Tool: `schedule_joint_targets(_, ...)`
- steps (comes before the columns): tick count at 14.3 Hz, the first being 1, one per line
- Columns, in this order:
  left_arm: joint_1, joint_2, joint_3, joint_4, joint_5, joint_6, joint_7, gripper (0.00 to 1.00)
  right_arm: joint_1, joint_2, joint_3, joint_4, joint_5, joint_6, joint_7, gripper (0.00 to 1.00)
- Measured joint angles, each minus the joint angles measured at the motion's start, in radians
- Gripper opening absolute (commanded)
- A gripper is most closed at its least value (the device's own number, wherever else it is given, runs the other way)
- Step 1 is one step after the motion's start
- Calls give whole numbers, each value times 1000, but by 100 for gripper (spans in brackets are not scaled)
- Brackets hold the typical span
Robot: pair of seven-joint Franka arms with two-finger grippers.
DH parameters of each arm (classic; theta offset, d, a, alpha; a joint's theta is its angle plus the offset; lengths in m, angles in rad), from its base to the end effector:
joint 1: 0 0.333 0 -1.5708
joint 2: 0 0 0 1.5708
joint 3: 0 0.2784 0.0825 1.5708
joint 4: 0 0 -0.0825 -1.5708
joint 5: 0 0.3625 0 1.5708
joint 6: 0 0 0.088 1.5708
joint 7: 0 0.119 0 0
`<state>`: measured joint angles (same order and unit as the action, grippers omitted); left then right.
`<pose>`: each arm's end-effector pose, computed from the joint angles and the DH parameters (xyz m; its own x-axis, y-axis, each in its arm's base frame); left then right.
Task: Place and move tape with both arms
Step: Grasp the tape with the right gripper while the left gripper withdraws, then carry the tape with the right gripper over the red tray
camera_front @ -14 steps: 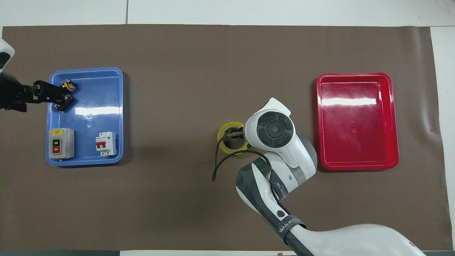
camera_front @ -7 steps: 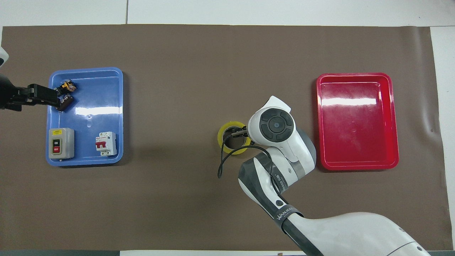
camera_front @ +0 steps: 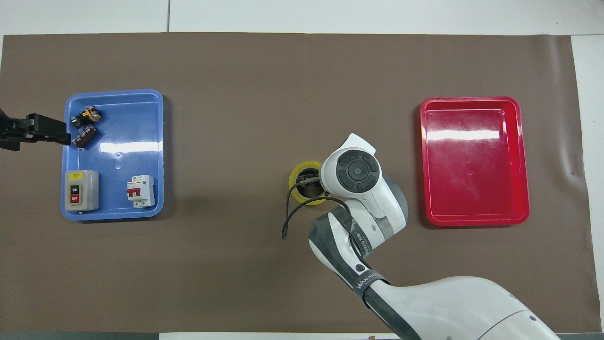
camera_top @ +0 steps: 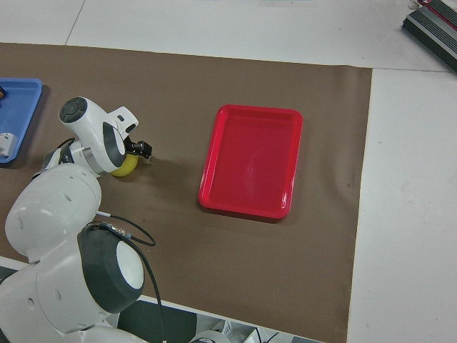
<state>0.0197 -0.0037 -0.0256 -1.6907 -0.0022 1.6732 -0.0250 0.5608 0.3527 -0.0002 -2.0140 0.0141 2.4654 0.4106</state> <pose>0.5374 -0.0034 0.5314 0.9997 0.0193 -0.0138 0.0194 -0.9998 0.0017 0.4958 0.3114 0.2547 0.9869 0.1364 0.0864 0.1409 -0.9888 -0.0483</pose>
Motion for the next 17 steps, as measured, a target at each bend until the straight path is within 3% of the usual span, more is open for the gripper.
schedule_joint_targets(2, 0, -14, 0, -23, 0, 0, 0, 100, 0, 0, 2, 0, 0, 0, 0, 0)
schedule_joint_targets(8, 0, -37, -1, -43, 0, 3, 0, 100, 0, -2, 3, 16, 22, -37, 2, 0)
schedule_joint_targets(12, -1, -42, -4, -43, 0, 3, 0, 100, -13, -4, -4, 110, 24, -181, 2, 0)
schedule_joint_targets(17, 0, -47, -2, -43, 0, 3, 0, 100, -191, -37, -13, 221, 23, -370, -99, 0)
